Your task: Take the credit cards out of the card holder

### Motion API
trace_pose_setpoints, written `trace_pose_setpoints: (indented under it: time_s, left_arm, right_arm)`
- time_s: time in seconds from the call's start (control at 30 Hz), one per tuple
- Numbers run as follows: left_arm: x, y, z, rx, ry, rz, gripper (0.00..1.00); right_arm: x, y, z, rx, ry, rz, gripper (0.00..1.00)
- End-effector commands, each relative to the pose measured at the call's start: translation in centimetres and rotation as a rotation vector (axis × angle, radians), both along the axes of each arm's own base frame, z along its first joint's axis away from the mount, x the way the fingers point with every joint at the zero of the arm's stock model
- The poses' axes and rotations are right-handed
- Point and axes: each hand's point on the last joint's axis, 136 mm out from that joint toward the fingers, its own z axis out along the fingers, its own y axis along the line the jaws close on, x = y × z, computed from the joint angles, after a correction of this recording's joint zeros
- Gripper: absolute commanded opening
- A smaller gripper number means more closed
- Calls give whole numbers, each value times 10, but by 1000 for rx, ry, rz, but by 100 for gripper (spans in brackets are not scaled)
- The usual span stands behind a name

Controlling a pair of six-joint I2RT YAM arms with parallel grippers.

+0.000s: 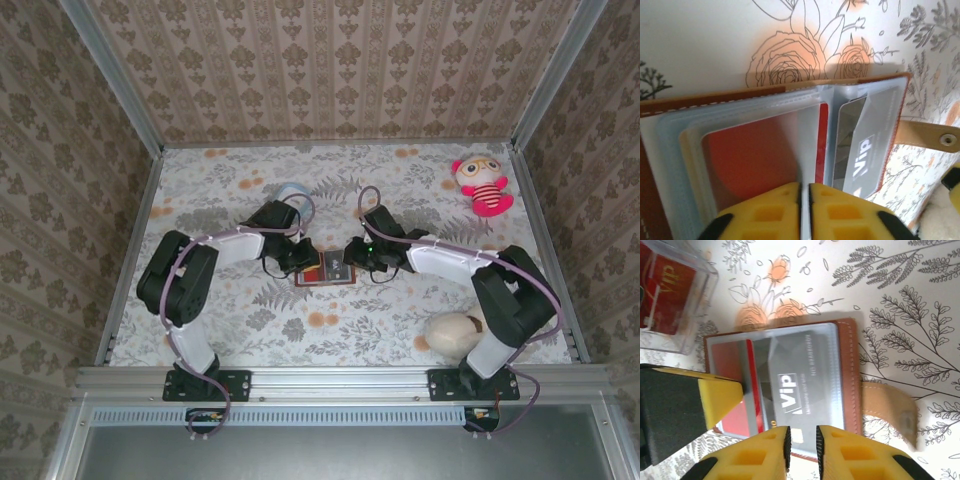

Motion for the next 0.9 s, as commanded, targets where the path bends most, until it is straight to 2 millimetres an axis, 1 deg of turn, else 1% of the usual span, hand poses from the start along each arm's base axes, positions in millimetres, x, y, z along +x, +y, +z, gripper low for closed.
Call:
trace_pose_setpoints:
  time_s: [0.0,0.1,0.2,0.33,0.47,0.63,0.87]
  left_arm:
    - [10,-2,22,-35,-46,52,21]
    - [12,-7,28,-58,-54,62,25]
    - [10,-14,29,-95,-44,61,26]
    - [8,-24,25,-129,-22,55,27]
    - [5,-28,17,-131,6,46,27]
    - [2,-25,4,-99,36,50,27]
    - [-3,-14,-13,-36,59,60,27]
  right_arm:
    - [-5,1,-1,-16,18,20,26]
    - [-4,4,-8,-26,40,22,28]
    - [-3,7,-16,-37,59,25,28]
    - [-2,9,-26,-46,86,27,23]
    - [-3,9,-37,-60,108,17,22]
    - [-5,8,-45,-71,126,16,22]
    - [-5,11,-49,-56,135,25,16]
